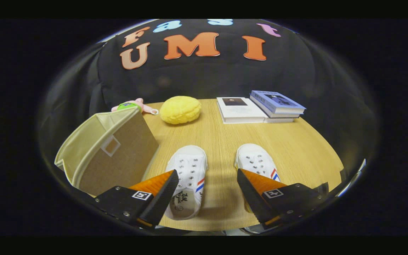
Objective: Open the storage box then place both shoes into the box .Put the left shoe in first, then the right shoe, with the right side of both shoes facing outward in a uniform manner.
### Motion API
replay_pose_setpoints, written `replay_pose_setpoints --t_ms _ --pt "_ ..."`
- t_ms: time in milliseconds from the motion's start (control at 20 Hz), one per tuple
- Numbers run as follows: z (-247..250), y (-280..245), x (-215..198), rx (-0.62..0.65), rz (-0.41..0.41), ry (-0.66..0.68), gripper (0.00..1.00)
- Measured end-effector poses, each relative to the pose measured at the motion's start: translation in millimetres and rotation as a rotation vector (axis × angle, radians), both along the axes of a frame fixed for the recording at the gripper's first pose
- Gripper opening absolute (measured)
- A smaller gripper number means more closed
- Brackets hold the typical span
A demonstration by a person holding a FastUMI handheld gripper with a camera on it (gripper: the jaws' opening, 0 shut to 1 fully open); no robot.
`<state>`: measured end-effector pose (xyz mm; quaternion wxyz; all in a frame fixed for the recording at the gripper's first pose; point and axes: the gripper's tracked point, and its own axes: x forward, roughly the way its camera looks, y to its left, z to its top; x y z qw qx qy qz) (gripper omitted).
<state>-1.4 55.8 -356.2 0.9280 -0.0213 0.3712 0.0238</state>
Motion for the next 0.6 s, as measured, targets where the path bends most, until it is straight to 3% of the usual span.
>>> replay_pose_setpoints --t_ms 150,300,550,600 --pt "-20 -1 -1 -0.010 0.001 0.034 0.96" --pt "-41 4 -4 0.001 -0.002 0.079 0.83" --pt "-59 15 -2 0.050 0.017 0.130 0.73" --pt "-60 17 -2 0.073 0.011 0.137 0.65"
